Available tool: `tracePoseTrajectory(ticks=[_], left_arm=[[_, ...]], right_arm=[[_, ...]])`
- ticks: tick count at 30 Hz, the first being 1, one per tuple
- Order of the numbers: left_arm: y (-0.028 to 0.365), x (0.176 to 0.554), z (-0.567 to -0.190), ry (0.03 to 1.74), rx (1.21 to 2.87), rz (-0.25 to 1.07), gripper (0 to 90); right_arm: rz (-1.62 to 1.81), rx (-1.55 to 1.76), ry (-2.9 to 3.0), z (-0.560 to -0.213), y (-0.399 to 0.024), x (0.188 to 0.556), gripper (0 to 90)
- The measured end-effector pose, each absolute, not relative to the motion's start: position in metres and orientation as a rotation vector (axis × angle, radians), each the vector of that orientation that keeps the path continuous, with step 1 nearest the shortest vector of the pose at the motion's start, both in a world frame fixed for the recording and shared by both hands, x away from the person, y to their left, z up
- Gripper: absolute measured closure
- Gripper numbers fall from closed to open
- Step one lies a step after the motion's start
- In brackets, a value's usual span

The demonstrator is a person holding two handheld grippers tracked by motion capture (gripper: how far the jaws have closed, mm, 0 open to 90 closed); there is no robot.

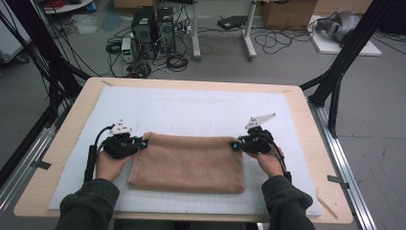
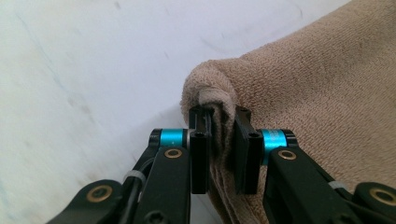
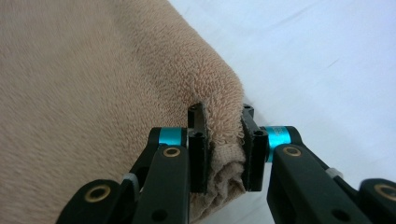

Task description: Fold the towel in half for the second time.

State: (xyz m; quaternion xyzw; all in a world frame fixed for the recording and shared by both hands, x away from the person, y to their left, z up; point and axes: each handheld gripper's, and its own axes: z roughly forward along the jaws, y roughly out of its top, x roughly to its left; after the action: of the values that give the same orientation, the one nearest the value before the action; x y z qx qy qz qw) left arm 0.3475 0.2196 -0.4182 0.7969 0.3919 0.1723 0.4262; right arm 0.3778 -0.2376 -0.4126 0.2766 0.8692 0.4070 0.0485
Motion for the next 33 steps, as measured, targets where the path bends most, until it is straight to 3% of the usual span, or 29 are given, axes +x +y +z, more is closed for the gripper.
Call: tracePoseTrajectory(ticks=[8,10,11,15,23,33], left_arm=[[0.218,0.394,-0.375,0.994,1.921,0.557,78.2],[0.216,0.409,-0.373,1.037,1.933,0.612,68.2],[0.218,0.414,-0.374,1.065,1.917,0.573,59.9],[0.221,0.416,-0.384,1.082,1.963,0.496,55.6],[0.218,0.380,-0.403,1.012,2.003,0.430,61.6],[0.220,0.351,-0.429,0.976,2.069,0.351,77.6]], right_arm=[[1.188,0.793,2.541,-0.363,-0.231,0.422,75.9],[1.169,0.814,2.502,-0.359,-0.228,0.438,66.0],[1.155,0.851,2.485,-0.360,-0.227,0.445,59.4],[1.156,0.930,2.514,-0.373,-0.226,0.454,51.8],[1.191,0.918,2.594,-0.393,-0.221,0.426,54.2],[1.174,0.869,2.666,-0.418,-0.218,0.391,61.8]])
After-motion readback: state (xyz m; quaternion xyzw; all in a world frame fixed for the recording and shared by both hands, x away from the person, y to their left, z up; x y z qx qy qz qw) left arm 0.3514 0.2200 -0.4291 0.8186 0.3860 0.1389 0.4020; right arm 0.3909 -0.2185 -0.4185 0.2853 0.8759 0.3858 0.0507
